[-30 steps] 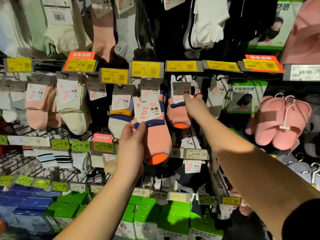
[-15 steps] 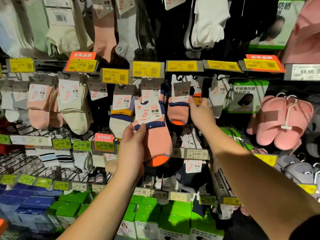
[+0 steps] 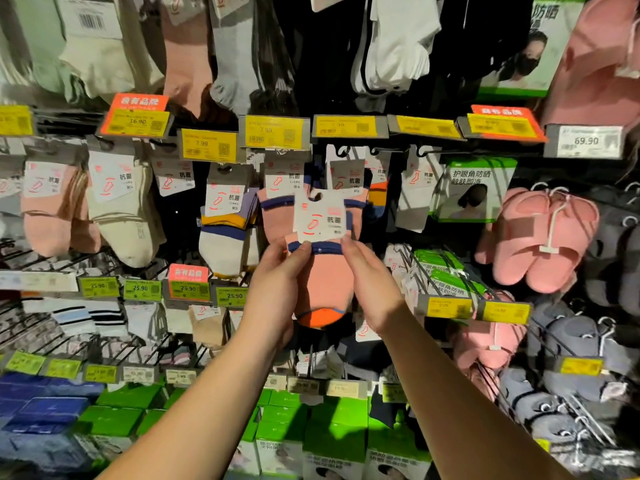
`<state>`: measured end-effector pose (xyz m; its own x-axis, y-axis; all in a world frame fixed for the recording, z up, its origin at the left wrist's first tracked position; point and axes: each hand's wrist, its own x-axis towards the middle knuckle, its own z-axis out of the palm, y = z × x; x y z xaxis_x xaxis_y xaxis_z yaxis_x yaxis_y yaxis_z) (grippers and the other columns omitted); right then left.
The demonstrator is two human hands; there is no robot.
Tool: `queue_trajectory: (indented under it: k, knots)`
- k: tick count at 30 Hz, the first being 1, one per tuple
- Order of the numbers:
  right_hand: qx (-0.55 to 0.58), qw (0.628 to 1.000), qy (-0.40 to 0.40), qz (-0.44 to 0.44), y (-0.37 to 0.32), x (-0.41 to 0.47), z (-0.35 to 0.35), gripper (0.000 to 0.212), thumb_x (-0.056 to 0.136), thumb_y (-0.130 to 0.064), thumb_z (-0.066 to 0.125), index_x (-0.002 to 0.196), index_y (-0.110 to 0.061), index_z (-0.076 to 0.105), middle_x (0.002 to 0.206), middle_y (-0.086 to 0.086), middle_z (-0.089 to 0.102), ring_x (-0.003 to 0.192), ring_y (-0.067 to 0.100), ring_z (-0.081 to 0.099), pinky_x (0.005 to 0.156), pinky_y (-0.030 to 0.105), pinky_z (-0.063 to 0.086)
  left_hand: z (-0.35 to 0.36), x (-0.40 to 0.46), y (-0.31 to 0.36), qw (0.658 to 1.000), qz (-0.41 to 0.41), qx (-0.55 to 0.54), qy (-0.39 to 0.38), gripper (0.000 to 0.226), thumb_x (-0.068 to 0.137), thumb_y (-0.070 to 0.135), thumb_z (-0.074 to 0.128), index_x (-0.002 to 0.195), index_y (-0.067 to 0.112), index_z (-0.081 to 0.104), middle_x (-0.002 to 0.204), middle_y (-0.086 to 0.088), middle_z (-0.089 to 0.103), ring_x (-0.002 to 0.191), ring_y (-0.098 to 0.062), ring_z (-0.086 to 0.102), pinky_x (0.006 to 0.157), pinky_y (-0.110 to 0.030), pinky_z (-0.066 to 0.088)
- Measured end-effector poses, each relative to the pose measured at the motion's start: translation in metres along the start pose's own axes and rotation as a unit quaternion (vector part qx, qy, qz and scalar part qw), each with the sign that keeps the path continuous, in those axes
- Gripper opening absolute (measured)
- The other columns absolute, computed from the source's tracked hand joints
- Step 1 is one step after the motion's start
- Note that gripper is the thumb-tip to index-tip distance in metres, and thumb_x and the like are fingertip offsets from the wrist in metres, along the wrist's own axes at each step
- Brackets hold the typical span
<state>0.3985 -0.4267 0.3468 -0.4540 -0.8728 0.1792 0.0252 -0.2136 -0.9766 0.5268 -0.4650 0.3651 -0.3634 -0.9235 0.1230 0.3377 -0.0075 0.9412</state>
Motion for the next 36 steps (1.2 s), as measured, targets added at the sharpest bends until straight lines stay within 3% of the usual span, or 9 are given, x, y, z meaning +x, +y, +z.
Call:
queue_trajectory:
  k: [3,8,13,18,22,25,29,32,36]
  knots:
    - [-0.018,0.999,0.013,-0.029,-0.007,0.005,-0.001,0.015,0.101,-0.032,0.058,0.112,-0.027,0.066,0.11,-0.001,0.076,0.103,0.017,0.072,0.093,0.041,0.056,0.008,0.001,0.0,0.999,-0.018,0.017,-0.031,0.022,0.098,0.015,0.058,0.118,0.018,0.066,0.106,-0.006,0.077,0.088,-0.017,0.073,0.07,-0.03,0.056]
    - [-0.082,0.993,0.024,-0.079,-0.029,0.02,-0.009,0.011,0.1,-0.036,0.057,0.111,-0.035,0.062,0.112,-0.007,0.074,0.102,0.013,0.071,0.094,0.043,0.055,0.022,0.02,0.015,0.996,-0.008,0.086,-0.028,0.018,0.099,0.028,0.058,0.113,0.025,0.068,0.102,-0.002,0.077,0.095,-0.02,0.073,0.09,-0.045,0.057]
    - [-0.07,0.993,0.055,-0.078,-0.046,0.05,-0.014,0.02,0.099,-0.038,0.058,0.116,-0.031,0.062,0.114,-0.004,0.074,0.104,0.017,0.071,0.098,0.049,0.053,0.038,0.042,0.033,0.992,-0.007,0.12,-0.031,0.02,0.088,0.043,0.062,0.097,0.025,0.067,0.098,-0.002,0.077,0.095,-0.027,0.073,0.093,-0.057,0.055]
    - [-0.086,0.991,0.063,-0.079,-0.051,0.069,-0.018,0.014,0.1,-0.04,0.056,0.109,-0.032,0.062,0.113,-0.001,0.073,0.102,0.019,0.071,0.096,0.049,0.054,0.047,0.057,0.043,0.993,-0.018,0.108,-0.03,0.01,0.098,0.027,0.058,0.09,0.023,0.062,0.092,0.0,0.071,0.088,-0.023,0.069,0.083,-0.039,0.054]
    - [-0.144,0.986,0.065,-0.047,-0.052,0.078,-0.019,0.033,0.095,-0.051,0.056,0.116,-0.027,0.064,0.115,0.001,0.073,0.102,0.02,0.069,0.095,0.043,0.054,0.048,0.065,0.042,0.992,-0.03,0.118,-0.018,0.014,0.1,0.022,0.053,0.088,0.021,0.06,0.086,0.001,0.068,0.078,-0.017,0.065,0.063,-0.026,0.047]
    - [-0.236,0.968,0.074,-0.035,-0.055,0.083,-0.021,0.044,0.101,-0.049,0.048,0.128,-0.017,0.062,0.119,0.004,0.069,0.108,0.023,0.064,0.086,0.034,0.049,0.048,0.067,0.039,0.99,-0.046,0.135,-0.015,0.013,0.1,0.019,0.049,0.09,0.018,0.058,0.089,-0.007,0.066,0.08,-0.025,0.063,0.07,-0.032,0.048]
    - [-0.366,0.926,0.09,0.014,-0.058,0.093,-0.022,0.063,0.102,-0.057,0.04,0.13,-0.004,0.058,0.127,0.016,0.063,0.116,0.032,0.058,0.08,0.032,0.04,0.049,0.066,0.037,0.982,-0.051,0.177,-0.029,0.014,0.097,0.012,0.048,0.086,0.015,0.055,0.063,-0.006,0.059,0.061,-0.02,0.059,0.068,-0.036,0.046]
    - [-0.423,0.9,0.091,0.045,-0.057,0.1,-0.022,0.074,0.101,-0.062,0.034,0.134,0.001,0.053,0.135,0.02,0.058,0.122,0.035,0.055,0.081,0.033,0.037,0.053,0.068,0.033,0.98,-0.072,0.182,-0.027,0.013,0.092,0.02,0.055,0.104,0.018,0.051,0.088,-0.006,0.065,0.089,-0.025,0.068,0.084,-0.04,0.055]
    - [-0.429,0.896,0.098,0.062,-0.056,0.106,-0.018,0.075,0.101,-0.063,0.033,0.129,0.001,0.059,0.131,0.021,0.061,0.118,0.035,0.057,0.082,0.034,0.04,0.051,0.098,0.01,0.979,-0.091,0.18,-0.025,0.027,0.064,0.027,0.053,0.09,0.021,0.044,0.105,-0.018,0.067,0.102,-0.034,0.069,0.097,-0.052,0.054]
